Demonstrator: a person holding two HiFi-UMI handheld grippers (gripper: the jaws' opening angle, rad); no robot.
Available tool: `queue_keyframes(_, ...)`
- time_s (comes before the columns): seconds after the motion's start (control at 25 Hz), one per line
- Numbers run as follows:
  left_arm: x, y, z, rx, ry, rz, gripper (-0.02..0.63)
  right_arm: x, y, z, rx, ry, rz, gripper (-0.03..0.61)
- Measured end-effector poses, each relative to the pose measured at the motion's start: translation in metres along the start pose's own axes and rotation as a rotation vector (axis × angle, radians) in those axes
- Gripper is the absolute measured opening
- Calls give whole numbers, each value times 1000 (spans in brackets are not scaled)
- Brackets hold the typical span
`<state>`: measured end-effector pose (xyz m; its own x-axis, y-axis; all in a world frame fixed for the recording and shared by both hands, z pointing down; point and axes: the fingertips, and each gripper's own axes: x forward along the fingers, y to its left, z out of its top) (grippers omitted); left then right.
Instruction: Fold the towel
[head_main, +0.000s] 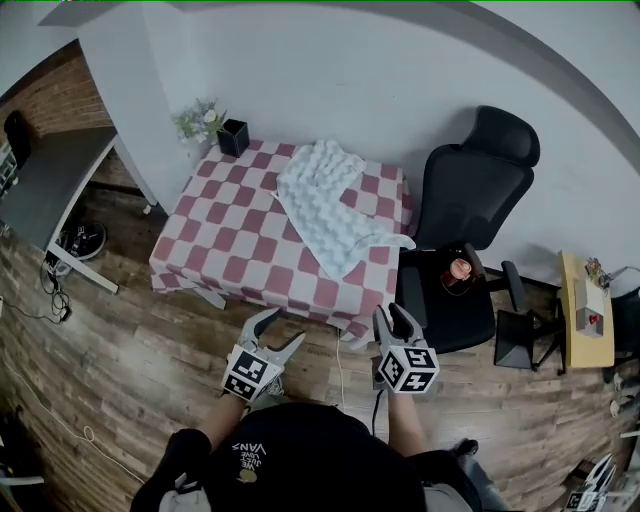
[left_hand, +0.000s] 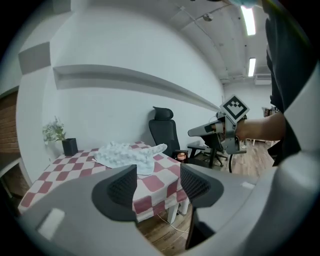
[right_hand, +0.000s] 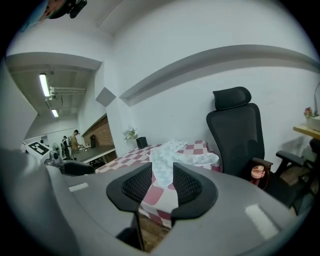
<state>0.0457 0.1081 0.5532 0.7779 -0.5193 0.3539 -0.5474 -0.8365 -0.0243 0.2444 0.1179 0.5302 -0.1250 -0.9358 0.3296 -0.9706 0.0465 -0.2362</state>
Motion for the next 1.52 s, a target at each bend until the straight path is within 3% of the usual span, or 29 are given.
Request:
queue_keyframes(0.36, 21, 48, -11, 84, 44, -231, 249, 25, 17, -4, 74, -17, -211, 120)
queue_keyframes(0.68, 64, 48, -18, 135, 86, -334, 249, 30, -1, -8, 87, 17, -326, 120)
queue_keyframes(0.96, 107, 49, -28, 170, 158, -341, 249, 60, -46, -9, 94, 56, -348, 120)
queue_keyframes(1.2, 148, 49, -35, 173, 220, -323, 249, 91, -103, -6, 44, 114, -371, 120)
queue_keyframes(1.52, 206, 20, -53, 235, 324, -355, 249, 131, -180, -6, -40, 222, -377, 149)
